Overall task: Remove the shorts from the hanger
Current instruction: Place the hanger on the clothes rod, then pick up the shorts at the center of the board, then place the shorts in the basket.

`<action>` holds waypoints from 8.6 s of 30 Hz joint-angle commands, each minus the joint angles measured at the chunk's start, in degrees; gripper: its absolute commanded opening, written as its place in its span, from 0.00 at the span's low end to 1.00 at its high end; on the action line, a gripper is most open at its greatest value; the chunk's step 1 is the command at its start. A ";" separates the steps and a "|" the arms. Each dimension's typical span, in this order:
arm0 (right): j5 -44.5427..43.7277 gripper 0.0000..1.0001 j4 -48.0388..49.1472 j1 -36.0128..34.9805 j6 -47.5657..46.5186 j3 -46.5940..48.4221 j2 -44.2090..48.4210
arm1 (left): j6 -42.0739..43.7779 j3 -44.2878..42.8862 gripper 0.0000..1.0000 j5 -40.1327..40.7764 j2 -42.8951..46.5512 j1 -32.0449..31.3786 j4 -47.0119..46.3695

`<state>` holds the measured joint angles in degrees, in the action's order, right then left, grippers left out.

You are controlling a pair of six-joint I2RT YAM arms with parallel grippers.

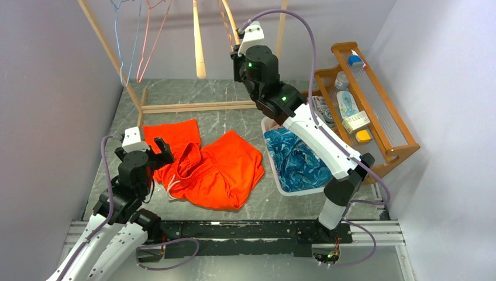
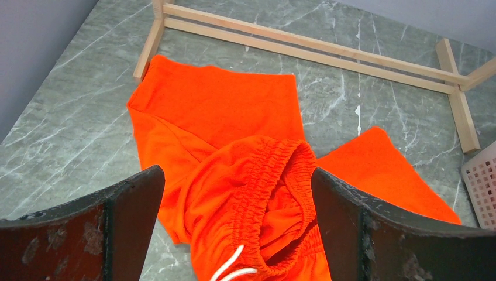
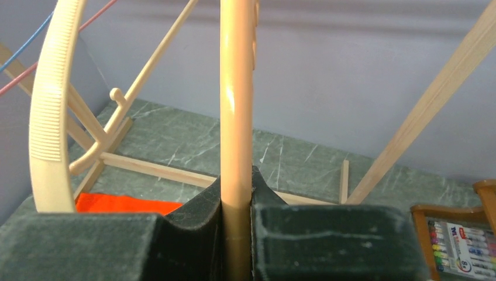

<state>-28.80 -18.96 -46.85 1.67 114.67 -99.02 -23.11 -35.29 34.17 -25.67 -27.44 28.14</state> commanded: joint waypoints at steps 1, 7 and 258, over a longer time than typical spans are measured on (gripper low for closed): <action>2.74 0.00 -2.30 1.53 2.85 5.92 -1.62 | 0.85 -0.58 0.99 -0.06 0.38 -0.13 -1.06; 6.25 0.00 -6.26 3.24 5.44 10.17 -4.34 | 0.98 -0.57 0.99 -0.34 0.33 -0.09 -1.16; 5.93 0.11 -4.41 28.30 32.85 -78.39 33.56 | -10.95 -4.09 0.95 8.73 -1.11 0.17 8.96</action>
<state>-35.07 -25.82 -19.18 30.24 41.80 -62.30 -34.30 -38.20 43.22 -27.88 -27.44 37.71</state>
